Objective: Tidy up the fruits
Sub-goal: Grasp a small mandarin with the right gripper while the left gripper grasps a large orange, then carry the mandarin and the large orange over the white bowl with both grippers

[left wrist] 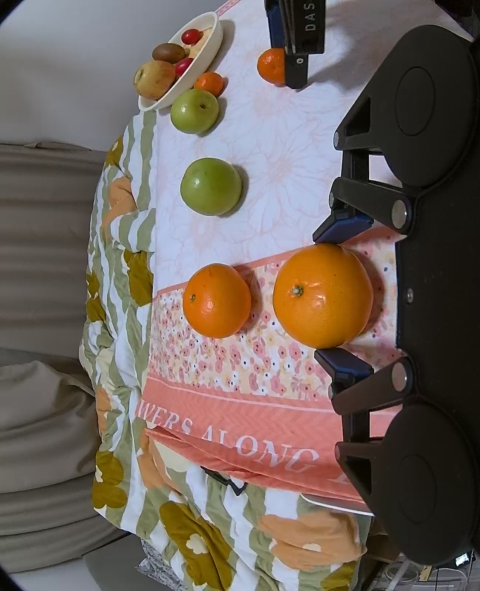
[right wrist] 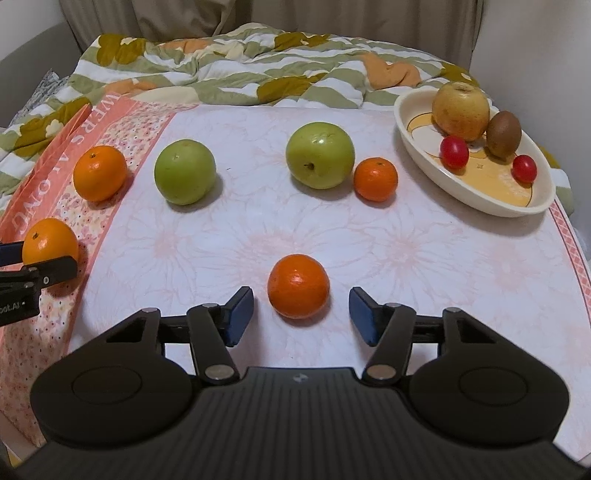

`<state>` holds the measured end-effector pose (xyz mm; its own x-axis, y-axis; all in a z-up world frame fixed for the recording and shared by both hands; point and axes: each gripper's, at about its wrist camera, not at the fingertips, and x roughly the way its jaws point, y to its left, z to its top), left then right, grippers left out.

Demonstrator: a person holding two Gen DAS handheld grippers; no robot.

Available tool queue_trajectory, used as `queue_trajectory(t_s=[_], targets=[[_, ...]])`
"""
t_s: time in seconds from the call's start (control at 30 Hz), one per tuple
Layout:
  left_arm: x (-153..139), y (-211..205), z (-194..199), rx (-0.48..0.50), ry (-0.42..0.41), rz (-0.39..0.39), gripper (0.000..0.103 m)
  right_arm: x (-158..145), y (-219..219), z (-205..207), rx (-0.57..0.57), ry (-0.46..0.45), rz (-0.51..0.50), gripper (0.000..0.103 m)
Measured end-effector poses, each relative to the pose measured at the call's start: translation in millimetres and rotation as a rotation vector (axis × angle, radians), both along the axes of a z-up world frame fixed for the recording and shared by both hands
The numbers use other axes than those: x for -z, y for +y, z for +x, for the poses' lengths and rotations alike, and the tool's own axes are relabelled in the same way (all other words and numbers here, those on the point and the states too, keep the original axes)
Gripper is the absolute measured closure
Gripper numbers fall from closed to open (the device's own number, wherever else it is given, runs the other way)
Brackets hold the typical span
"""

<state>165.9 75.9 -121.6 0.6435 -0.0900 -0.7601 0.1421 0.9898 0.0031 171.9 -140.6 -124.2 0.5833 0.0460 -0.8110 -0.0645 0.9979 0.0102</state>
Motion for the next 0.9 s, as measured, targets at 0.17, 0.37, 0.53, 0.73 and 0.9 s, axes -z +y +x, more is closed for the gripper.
queue_trajectory(t_s=[0.17, 0.37, 0.53, 0.73, 0.9], targets=[[-1.0, 4.4, -4.3, -0.006, 0.007, -0.006, 0.038, 1.4, 0.7, 3.4, -0.001, -0.007, -0.001, 0.04], [-5.8, 8.1, -14.8, -0.015, 0.004, -0.031, 0.038, -1.6, 5.6, 3.1, -0.021, -0.012, -0.022, 0.052], [-18.7, 3.7, -26.4, -0.009, -0.023, -0.023, 0.038, -12.5, 6.8, -3.9, -0.026, -0.03, -0.005, 0.052], [-40.9, -1.0, -37.8, 0.001, -0.064, -0.016, 0.038, -35.9, 8.6, -16.7, -0.039, -0.061, 0.001, 0.052], [-62.7, -9.0, -49.8, 0.032, -0.104, -0.012, 0.038, -60.2, 8.1, -32.8, -0.04, -0.098, 0.015, 0.052]])
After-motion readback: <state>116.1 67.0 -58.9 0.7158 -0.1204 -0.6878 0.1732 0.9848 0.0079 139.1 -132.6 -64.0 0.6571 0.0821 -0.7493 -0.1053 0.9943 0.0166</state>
